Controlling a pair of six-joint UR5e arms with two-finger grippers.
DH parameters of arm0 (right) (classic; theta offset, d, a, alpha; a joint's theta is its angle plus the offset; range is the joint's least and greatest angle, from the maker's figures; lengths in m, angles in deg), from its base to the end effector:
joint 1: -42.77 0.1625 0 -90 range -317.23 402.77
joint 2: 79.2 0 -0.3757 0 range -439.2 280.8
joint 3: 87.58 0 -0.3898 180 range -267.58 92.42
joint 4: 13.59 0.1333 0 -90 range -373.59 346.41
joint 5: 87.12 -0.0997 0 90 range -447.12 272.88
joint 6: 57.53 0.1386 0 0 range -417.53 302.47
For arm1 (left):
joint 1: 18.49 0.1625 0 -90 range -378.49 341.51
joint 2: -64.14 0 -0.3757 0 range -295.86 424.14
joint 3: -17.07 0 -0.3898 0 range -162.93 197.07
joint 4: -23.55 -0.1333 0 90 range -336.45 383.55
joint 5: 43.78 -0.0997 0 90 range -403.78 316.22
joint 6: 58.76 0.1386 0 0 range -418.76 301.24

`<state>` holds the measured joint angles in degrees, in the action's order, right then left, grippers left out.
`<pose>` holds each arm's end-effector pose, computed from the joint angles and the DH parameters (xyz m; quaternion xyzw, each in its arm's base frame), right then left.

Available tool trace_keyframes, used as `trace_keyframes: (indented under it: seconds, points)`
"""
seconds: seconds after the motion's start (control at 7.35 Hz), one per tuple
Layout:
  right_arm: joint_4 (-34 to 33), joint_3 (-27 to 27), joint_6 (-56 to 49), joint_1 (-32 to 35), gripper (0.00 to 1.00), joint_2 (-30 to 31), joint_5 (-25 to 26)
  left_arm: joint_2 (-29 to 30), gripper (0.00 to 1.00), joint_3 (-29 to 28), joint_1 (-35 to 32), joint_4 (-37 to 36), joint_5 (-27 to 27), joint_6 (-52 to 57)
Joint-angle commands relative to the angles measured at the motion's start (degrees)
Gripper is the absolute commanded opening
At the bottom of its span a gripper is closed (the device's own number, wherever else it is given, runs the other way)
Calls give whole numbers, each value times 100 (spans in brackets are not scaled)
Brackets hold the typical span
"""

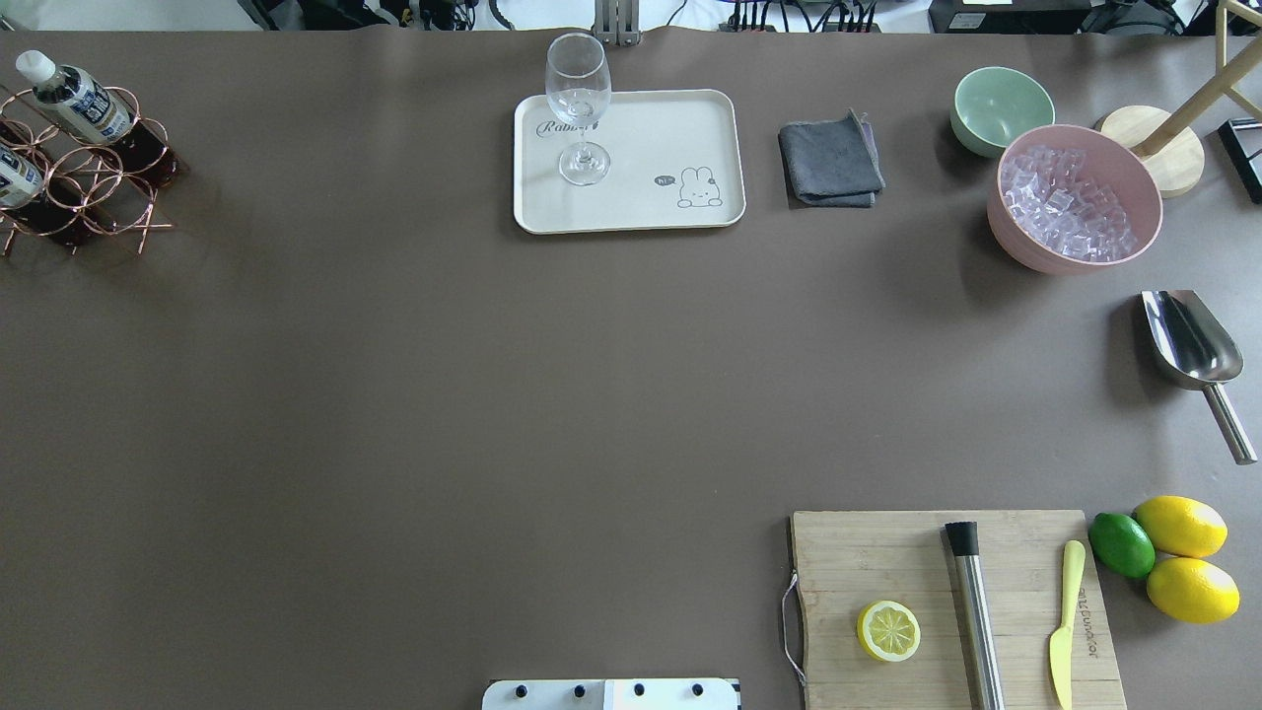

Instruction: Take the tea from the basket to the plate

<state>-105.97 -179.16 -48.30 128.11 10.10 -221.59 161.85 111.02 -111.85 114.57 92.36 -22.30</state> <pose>-0.0040 -0.4949 0.6217 -0.0466 -0.3755 0.0372 0.9249 -0.0656 -0.5476 0.5278 0.2282 0.3316 0.3019 0.8642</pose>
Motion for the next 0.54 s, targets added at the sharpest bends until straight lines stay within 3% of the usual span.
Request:
trace_keyframes:
  seconds: [0.0, 0.41]
  points:
    - [0, 0, 0, 0, 100, 0, 0, 728, 98, -367, 20, -618, 106, 1331]
    - [0, 0, 9, 0, 100, 0, -9, 1800, 97, -1104, -15, -1244, 97, 2932]
